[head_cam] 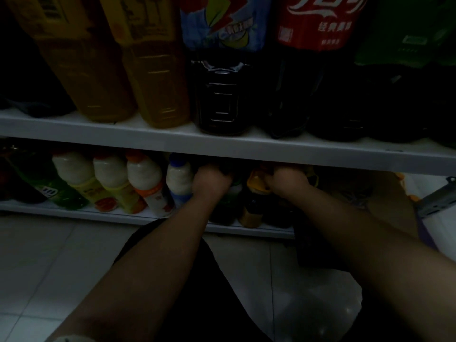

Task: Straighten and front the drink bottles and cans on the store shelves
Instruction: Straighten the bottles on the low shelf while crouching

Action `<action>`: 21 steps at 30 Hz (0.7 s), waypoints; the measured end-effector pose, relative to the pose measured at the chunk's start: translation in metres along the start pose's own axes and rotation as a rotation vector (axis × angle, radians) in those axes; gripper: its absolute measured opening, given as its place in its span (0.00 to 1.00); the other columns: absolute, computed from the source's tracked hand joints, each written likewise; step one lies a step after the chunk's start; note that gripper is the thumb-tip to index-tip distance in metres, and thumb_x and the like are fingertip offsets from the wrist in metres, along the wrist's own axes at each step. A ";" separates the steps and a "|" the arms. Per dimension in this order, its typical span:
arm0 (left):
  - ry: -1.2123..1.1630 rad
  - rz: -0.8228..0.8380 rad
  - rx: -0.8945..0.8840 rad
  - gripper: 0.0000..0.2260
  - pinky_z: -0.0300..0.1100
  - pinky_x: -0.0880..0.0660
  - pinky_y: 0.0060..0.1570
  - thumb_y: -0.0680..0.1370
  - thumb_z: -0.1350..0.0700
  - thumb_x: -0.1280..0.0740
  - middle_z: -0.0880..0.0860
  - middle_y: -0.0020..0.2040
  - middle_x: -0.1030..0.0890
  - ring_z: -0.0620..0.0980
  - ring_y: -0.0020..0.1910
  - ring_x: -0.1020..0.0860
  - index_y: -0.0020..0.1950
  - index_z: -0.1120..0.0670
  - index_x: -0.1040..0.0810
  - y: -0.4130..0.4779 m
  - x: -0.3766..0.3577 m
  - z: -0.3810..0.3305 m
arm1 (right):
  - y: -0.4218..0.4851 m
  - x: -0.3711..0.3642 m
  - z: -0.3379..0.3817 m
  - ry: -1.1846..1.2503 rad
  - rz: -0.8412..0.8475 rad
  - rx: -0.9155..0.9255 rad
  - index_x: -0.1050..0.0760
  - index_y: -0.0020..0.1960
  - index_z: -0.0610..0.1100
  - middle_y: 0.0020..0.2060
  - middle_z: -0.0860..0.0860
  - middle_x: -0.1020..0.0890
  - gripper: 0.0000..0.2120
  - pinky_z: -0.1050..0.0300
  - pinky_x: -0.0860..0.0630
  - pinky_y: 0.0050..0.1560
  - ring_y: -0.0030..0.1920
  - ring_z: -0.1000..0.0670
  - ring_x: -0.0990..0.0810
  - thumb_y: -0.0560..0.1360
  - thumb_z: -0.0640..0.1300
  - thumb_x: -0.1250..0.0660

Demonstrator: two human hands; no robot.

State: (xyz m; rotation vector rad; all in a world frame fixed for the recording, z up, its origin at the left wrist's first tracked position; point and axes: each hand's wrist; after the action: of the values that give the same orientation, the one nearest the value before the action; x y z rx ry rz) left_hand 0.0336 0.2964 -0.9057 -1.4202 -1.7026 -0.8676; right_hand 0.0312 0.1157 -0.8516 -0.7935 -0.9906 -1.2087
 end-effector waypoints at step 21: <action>-0.014 0.056 0.318 0.20 0.42 0.28 0.43 0.72 0.55 0.28 0.59 0.55 0.21 0.60 0.53 0.22 0.62 0.58 0.25 -0.027 0.116 0.041 | -0.008 0.007 0.047 -0.004 0.191 0.468 0.37 0.73 0.51 0.66 0.46 0.27 0.23 0.51 0.31 0.61 0.62 0.43 0.27 0.78 0.42 0.44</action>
State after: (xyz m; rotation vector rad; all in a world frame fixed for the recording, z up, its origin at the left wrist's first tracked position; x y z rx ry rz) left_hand -0.0108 0.3834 -0.8260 -1.2532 -1.7143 -0.5286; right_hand 0.0150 0.1540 -0.8276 -0.5046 -1.1183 -0.7680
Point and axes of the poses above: each hand's wrist, its own y-axis towards the middle knuckle, its own x-axis out of the back of the hand, z = x × y
